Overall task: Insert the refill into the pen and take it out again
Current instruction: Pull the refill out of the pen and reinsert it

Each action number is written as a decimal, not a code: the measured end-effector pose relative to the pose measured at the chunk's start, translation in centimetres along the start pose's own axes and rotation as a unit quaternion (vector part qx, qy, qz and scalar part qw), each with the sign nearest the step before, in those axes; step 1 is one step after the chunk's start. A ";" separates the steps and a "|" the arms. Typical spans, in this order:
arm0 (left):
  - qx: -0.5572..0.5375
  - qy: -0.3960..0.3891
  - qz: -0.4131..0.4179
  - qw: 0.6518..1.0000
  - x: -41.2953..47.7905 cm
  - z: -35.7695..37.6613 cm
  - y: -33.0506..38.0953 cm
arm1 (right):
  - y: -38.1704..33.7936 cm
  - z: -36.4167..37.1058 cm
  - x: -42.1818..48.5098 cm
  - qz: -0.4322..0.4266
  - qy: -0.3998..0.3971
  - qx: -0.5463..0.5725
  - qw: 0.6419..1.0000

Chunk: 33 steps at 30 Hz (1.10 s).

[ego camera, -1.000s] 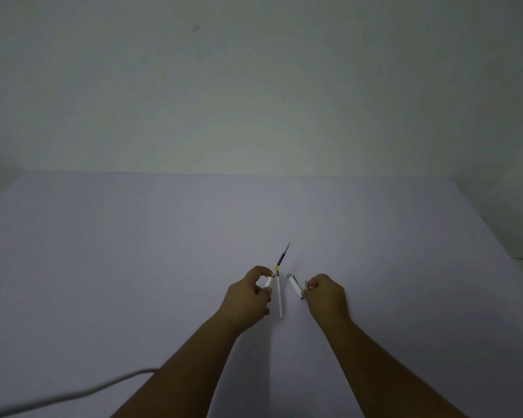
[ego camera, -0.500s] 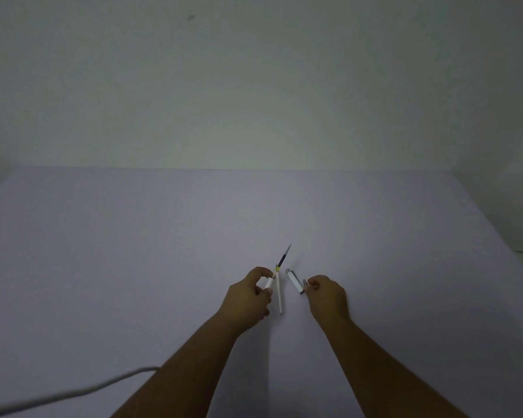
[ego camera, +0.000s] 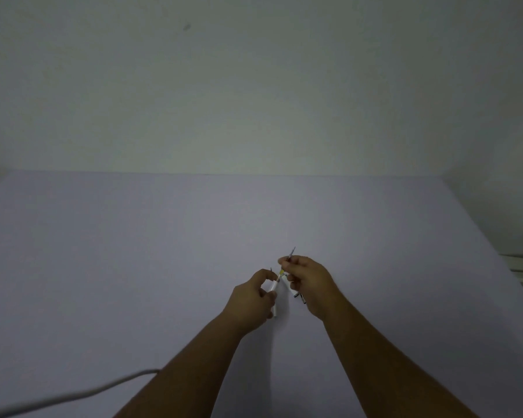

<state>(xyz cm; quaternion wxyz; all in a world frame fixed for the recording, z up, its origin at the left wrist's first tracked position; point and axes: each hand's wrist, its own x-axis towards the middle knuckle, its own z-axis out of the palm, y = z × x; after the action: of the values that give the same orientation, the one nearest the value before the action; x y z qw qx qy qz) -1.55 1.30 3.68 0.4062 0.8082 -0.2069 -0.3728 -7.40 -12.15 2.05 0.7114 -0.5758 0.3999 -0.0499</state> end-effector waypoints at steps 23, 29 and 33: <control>0.063 0.027 -0.036 0.997 1.4 0.2 -2.2 | 4.4 -3.9 2.4 0.004 0.190 -0.287 0.939; 0.049 0.045 -0.043 0.997 1.4 -0.4 -2.1 | 3.4 -3.1 1.6 -0.032 0.200 -0.313 0.928; 0.069 0.086 -0.046 0.993 1.4 -1.0 -2.2 | 2.6 0.2 0.9 -0.076 0.113 -0.367 0.920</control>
<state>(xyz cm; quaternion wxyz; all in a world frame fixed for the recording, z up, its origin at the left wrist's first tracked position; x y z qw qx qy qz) 0.16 2.18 1.64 0.3484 0.8719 -0.1591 -0.3049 -7.70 -11.66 -0.69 0.3946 -0.8155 0.4229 -0.0185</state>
